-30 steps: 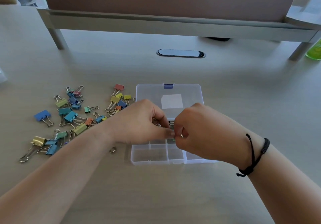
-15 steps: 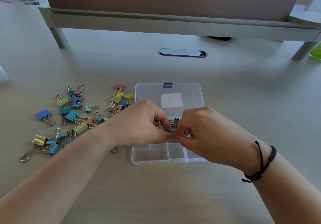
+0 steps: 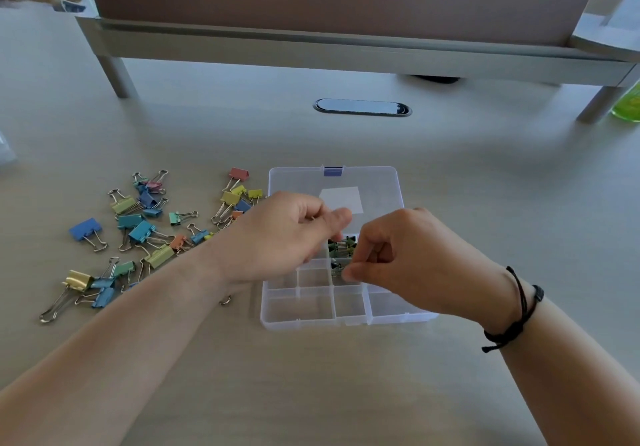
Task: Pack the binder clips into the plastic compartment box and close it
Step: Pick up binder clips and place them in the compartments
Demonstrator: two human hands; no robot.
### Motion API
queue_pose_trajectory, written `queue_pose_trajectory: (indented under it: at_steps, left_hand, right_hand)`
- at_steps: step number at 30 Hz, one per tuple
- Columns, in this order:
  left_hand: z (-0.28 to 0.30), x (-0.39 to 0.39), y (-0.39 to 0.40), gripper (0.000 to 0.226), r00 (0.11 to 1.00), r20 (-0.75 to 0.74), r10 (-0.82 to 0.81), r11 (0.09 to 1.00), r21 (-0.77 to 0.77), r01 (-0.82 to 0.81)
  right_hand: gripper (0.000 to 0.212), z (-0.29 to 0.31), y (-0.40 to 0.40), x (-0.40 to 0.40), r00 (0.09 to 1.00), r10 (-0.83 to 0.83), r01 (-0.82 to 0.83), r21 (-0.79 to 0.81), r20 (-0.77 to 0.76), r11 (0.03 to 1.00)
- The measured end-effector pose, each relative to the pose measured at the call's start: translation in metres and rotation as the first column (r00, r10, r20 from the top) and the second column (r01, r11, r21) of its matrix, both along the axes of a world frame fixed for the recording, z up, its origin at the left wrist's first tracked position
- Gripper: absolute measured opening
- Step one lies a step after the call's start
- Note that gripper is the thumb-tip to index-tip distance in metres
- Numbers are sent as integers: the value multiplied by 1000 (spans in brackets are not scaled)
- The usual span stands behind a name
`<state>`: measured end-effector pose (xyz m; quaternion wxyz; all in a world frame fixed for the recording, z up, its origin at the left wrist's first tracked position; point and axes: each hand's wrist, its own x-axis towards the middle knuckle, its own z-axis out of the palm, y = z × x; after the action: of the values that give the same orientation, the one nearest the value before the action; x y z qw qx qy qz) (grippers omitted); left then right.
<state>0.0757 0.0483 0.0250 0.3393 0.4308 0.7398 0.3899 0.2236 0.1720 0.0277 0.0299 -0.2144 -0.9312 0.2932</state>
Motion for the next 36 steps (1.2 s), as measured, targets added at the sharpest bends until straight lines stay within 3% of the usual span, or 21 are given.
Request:
queue_pose_trajectory:
  at_steps: [3,5,8,12,16,23,27,30,36]
  left_hand:
    - [2,4,0,32,952,294,83,995,29,-96]
    - [3,7,1,26,914,390,113,991,21,-132]
    - [4,10,3,21,855,498,142,988,-13,-157]
    - [6,16,4,19,810,573,129,989,-18,-145]
    - [8,16,2,29,820,566,81,996,-11,-90]
    - [13,12,-4,33,898,437,-45,998,-18,59]
    - [15,8,-6,14,992,96,-81,996,-17,83]
    - [11,4,-6,10,995,-64,-81,996,-40,79]
    - [11,3,-8,2,968,-209,-139,986,-114,117]
  right_hand:
    - [8,2,3,1,997,-12,13,17,-79,1000]
    - [5,5,4,2,975,-42,51,37,-219,998]
    - [3,10,2,2,922,-76,38,-106,-379,994]
    - [23,6,-7,-1,943,-42,-19,-180,-329,983]
    - [21,2,-7,-3,958,-39,-5,-153,-284,988]
    - [7,10,-5,2,953,-64,9,-183,-295,983]
    - [6,13,1,3,965,-99,45,-219,-242,975]
    - [6,13,1,4,981,-82,36,-253,-176,967]
    - [9,15,2,7,996,-1,-21,-246,-89,969]
